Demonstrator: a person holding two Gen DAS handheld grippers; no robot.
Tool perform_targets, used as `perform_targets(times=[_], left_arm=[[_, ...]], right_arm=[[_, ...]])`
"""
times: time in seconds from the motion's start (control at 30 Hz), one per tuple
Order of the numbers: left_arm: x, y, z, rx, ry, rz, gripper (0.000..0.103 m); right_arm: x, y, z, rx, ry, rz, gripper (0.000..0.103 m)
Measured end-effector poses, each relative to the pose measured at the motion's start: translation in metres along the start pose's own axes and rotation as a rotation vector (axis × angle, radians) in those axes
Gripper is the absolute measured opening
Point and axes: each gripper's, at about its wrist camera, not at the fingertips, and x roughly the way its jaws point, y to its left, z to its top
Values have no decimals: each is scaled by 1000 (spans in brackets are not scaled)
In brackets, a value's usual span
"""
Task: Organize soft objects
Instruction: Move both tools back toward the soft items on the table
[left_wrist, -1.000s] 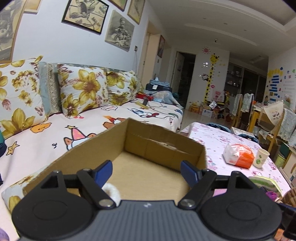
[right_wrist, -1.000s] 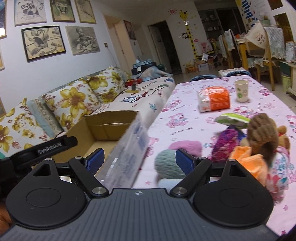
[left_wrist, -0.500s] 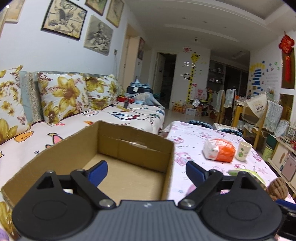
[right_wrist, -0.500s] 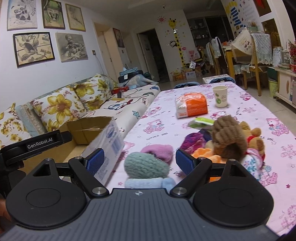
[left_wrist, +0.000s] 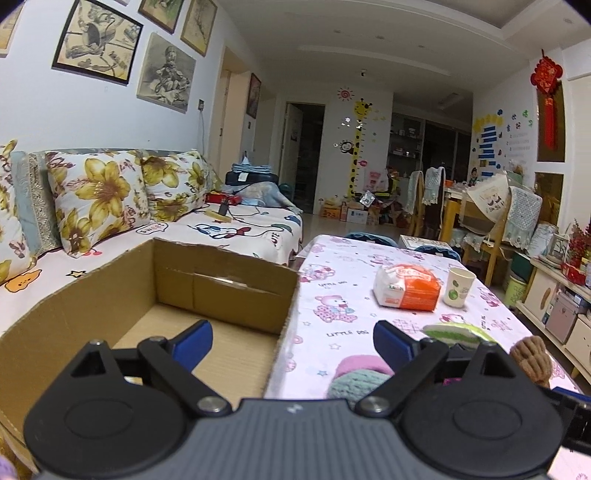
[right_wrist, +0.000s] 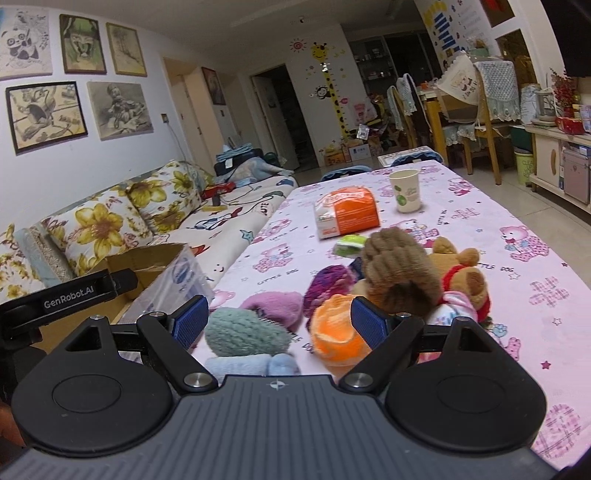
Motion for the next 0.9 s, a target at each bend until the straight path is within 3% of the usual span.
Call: perform_targets(times=[0.9], left_arm=[[-2, -64, -24, 175, 39, -144, 96]], right_arm=[[9, -41, 3, 116, -63, -129, 103]])
